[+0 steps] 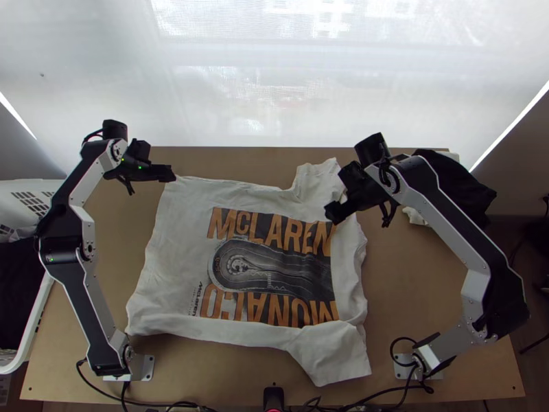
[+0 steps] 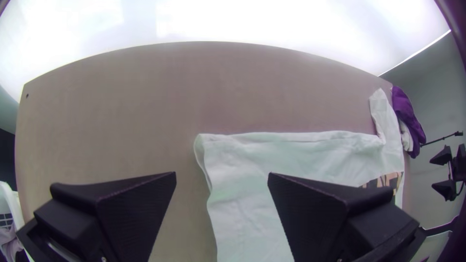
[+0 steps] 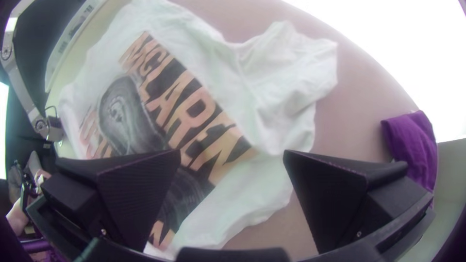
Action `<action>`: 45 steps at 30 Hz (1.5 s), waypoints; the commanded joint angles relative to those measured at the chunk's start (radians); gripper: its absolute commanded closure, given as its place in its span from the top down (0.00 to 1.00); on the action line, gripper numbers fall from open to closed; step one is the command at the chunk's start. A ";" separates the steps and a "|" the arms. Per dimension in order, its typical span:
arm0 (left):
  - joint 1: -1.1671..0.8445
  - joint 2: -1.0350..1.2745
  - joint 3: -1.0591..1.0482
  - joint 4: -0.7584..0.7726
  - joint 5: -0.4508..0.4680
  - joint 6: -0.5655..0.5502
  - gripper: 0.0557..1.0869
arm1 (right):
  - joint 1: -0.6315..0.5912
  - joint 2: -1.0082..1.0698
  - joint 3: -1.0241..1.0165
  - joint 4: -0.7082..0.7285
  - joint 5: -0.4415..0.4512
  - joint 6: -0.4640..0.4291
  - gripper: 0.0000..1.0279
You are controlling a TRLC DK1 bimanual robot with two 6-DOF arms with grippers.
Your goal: Fold the t-shirt
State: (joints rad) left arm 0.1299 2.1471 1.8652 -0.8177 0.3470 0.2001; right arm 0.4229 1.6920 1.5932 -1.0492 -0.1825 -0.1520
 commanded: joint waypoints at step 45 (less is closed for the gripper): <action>-0.038 0.082 0.117 -0.058 0.009 -0.068 0.03 | -0.176 0.831 0.749 0.179 0.149 -0.035 0.80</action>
State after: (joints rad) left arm 0.0917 2.2398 1.9820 -0.8654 0.3557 0.1307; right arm 0.2474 2.4897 2.3245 -0.8879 -0.0265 -0.1566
